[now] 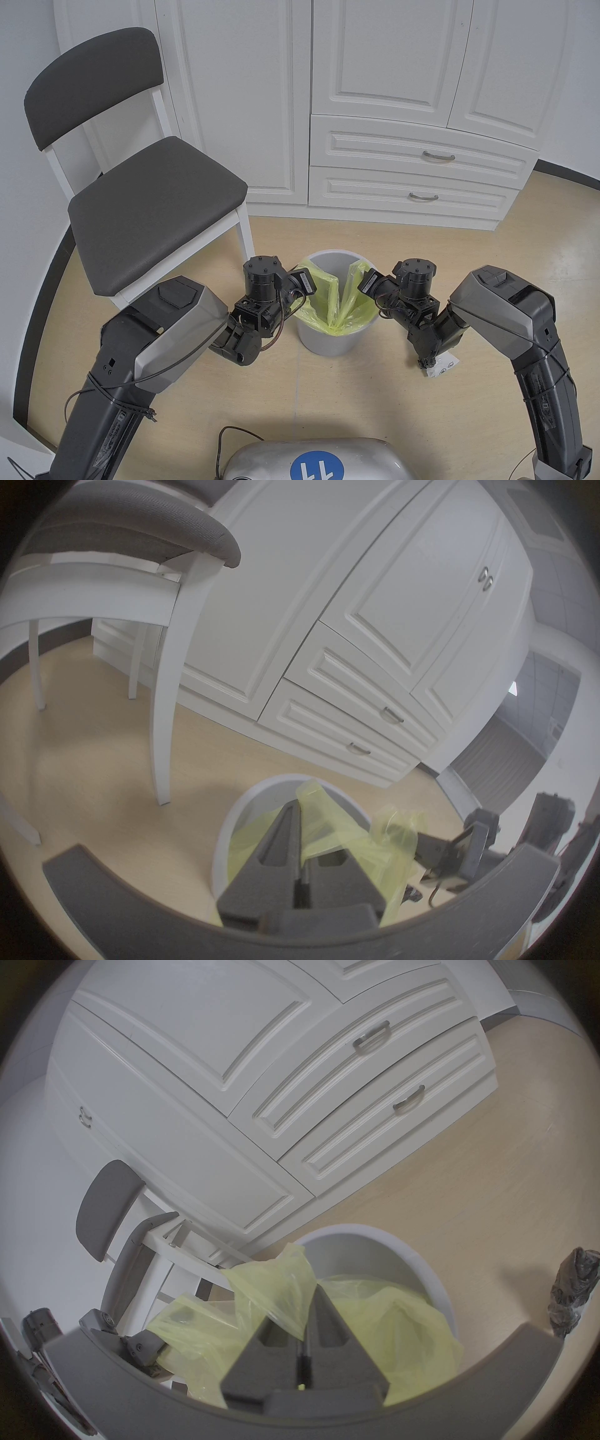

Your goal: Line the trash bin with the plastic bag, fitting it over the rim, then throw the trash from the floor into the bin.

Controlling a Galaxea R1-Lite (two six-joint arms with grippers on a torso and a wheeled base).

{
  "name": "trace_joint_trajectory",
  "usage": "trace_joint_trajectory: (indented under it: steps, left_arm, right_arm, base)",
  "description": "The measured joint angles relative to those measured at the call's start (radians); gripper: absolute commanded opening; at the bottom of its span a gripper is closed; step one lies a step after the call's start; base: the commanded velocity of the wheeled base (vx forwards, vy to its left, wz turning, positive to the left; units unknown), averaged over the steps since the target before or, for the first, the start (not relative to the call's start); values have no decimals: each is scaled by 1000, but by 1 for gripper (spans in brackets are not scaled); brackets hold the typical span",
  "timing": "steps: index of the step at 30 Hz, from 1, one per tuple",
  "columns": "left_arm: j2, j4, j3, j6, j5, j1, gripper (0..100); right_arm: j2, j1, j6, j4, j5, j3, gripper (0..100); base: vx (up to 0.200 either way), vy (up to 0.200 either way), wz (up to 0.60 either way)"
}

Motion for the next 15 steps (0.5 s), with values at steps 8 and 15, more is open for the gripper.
trace_joint_trajectory:
  steps: [8, 15]
  left_arm:
    - [-33, 1, 65, 147, 0, 27, 0]
    - [-94, 9, 127, 246, -2, 69, 0]
  right_arm:
    - [-27, -34, -54, -1, 7, 45, 0]
    - [-50, -89, -281, -3, 19, 88, 0]
  base:
    - [0, 0, 0]
    - [0, 0, 0]
